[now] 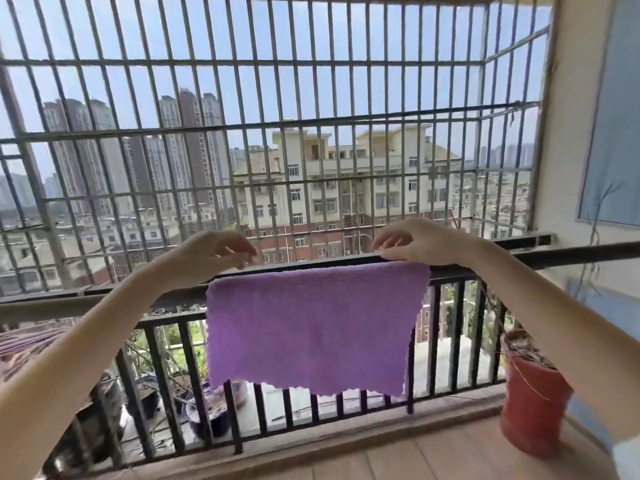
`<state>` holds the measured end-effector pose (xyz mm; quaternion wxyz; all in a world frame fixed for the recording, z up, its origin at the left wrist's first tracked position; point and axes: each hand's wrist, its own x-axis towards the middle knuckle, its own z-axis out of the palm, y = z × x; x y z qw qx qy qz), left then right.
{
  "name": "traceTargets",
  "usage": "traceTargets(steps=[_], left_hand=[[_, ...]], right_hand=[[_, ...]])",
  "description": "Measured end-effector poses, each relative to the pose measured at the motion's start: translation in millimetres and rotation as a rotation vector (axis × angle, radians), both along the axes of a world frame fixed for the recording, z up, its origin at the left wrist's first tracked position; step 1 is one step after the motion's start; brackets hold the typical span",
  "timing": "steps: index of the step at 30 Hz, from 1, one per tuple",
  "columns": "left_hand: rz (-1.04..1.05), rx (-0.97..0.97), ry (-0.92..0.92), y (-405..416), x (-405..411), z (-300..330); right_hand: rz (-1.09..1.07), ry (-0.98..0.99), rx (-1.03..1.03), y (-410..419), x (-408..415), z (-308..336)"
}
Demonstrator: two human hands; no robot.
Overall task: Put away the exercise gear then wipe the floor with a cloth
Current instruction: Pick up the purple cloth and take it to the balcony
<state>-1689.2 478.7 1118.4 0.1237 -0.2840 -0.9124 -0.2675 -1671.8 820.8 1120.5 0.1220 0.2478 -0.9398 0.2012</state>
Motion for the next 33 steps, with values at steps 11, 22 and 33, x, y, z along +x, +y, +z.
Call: traceTargets(steps=[11, 22, 33], left_hand=[[-0.202, 0.743, 0.039, 17.6, 93.4, -110.7], [-0.107, 1.165, -0.46, 74.3, 156.3, -221.0], [0.219, 1.228, -0.765, 107.4, 264.9, -316.7]], right_hand=[[-0.242, 0.218, -0.763, 30.1, 123.1, -109.1], [-0.317, -0.21, -1.454, 38.8, 191.8, -230.1], [-0.527, -0.406, -1.579, 47.6, 318.7, -333.9]])
